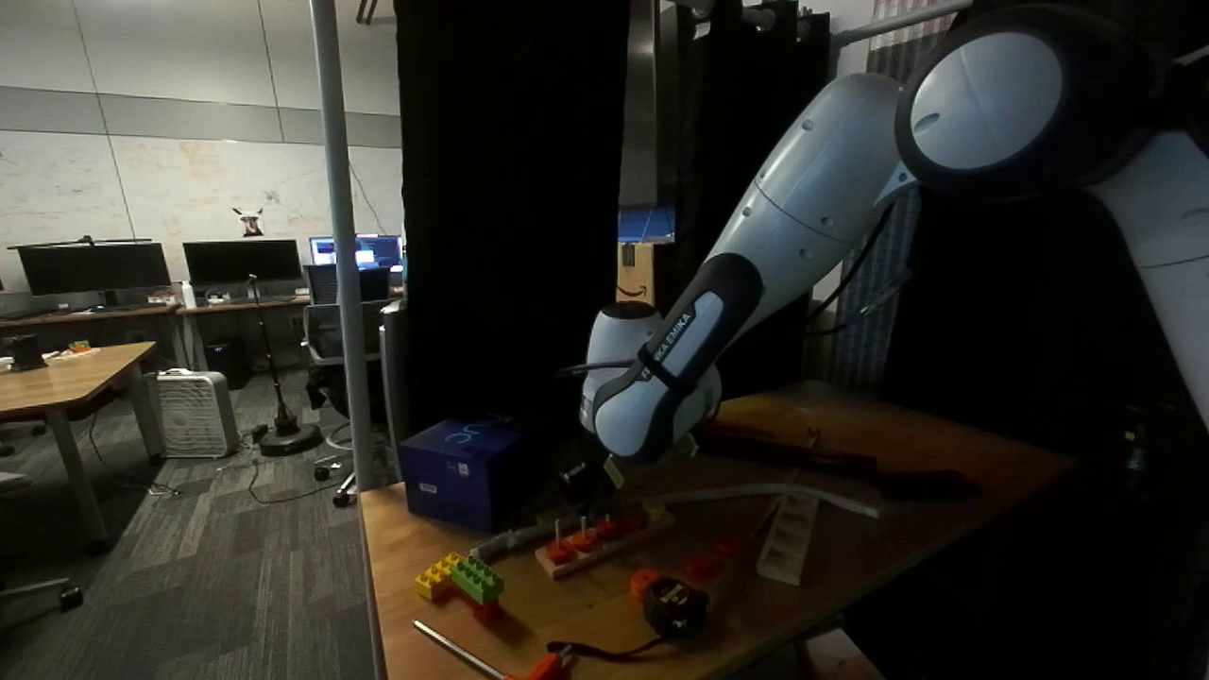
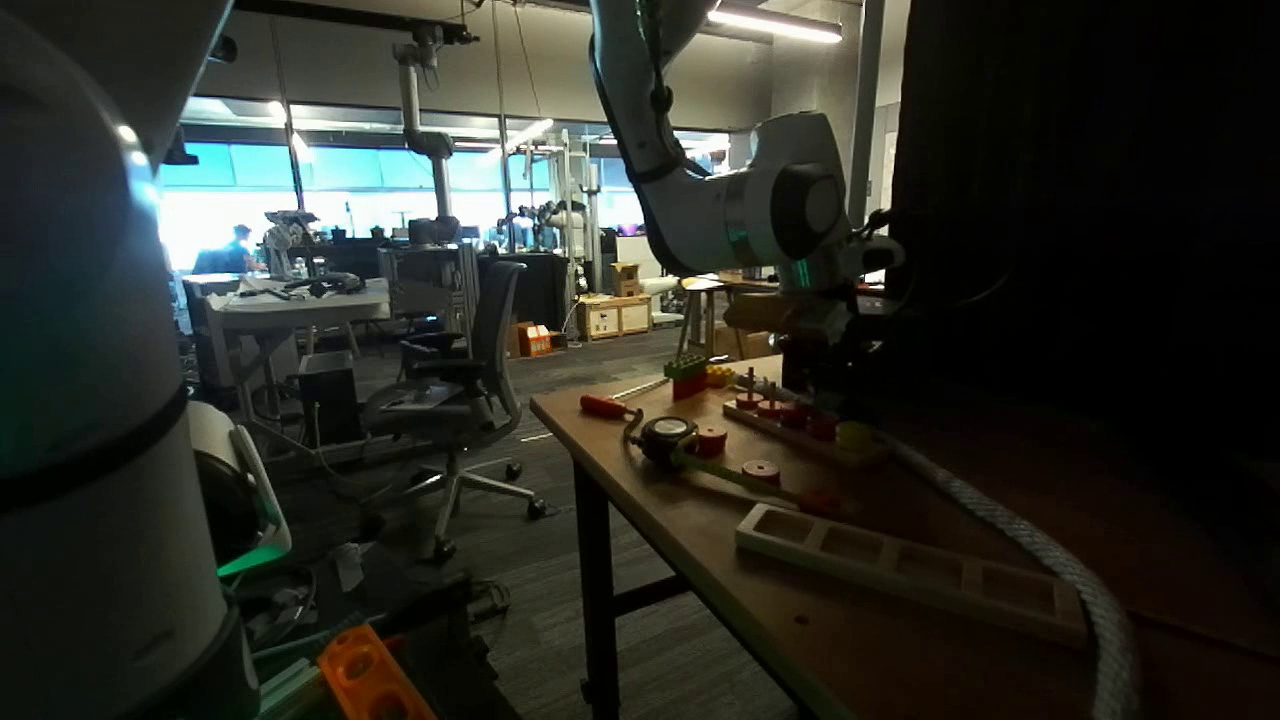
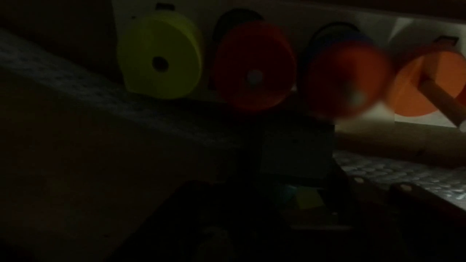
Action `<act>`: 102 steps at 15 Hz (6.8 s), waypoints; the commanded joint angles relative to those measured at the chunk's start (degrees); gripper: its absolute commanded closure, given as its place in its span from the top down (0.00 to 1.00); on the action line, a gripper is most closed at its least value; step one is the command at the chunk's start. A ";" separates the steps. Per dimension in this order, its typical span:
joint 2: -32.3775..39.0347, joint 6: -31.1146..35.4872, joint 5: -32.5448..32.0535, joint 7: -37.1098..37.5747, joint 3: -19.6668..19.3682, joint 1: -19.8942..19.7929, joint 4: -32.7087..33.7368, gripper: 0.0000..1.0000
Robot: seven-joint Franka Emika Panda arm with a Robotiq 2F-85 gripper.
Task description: Move the object forward near the blue box
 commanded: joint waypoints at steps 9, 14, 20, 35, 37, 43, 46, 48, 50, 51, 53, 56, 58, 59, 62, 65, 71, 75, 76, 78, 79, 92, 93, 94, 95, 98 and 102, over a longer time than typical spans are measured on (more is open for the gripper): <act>-4.38 -4.74 -4.55 7.99 -6.67 8.24 1.24 0.26; -4.39 -20.40 -4.20 4.48 -3.72 5.82 8.31 0.25; -1.23 -28.55 -1.20 -0.92 -0.56 1.21 17.50 0.25; 11.34 -41.30 11.28 -9.84 3.15 -6.73 34.27 0.25; 12.62 -43.87 11.46 -9.60 3.58 -6.43 37.00 0.25; 15.56 -48.27 12.69 -10.55 4.49 -7.08 42.17 0.25; 16.54 -48.95 13.27 -10.76 4.47 -7.63 43.16 0.25; 17.36 -49.39 13.82 -10.89 4.51 -8.07 43.95 0.25; 18.08 -50.05 14.15 -10.86 4.48 -8.34 44.70 0.25; 18.32 -50.22 14.36 -10.87 4.51 -8.48 44.95 0.25; 19.10 -50.86 14.87 -11.02 4.64 -8.77 45.79 0.25; 19.98 -52.67 16.04 -11.85 5.12 -9.36 46.97 0.25; 20.39 -53.41 16.79 -12.00 5.18 -9.55 47.63 0.25; 20.61 -53.69 17.10 -12.05 5.20 -9.62 47.88 0.25; 21.30 -54.64 17.53 -12.25 5.28 -9.80 48.86 0.25; 22.02 -55.12 18.24 -12.73 5.50 -10.21 49.69 0.25; 23.50 -56.32 19.15 -13.28 5.69 -10.69 51.34 0.25; 24.12 -56.88 19.16 -13.22 5.75 -10.75 52.19 0.25; 24.23 -57.03 19.11 -13.12 5.71 -10.72 52.43 0.25; 24.44 -57.36 19.09 -12.90 5.68 -10.67 52.85 0.50; 24.59 -57.56 19.10 -12.82 5.68 -10.65 53.12 0.73; 20.86 -59.68 16.81 -8.38 4.36 -7.72 52.28 1.00; 19.68 -59.92 16.43 -7.39 4.22 -7.04 51.81 1.00; 17.65 -59.70 15.88 -6.16 4.02 -6.11 50.55 1.00; 15.72 -59.28 15.34 -5.12 3.85 -5.26 49.27 1.00; 7.27 -58.89 11.56 0.23 2.41 -1.78 43.26 1.00; -4.08 -60.84 2.26 10.69 -0.15 2.68 33.51 1.00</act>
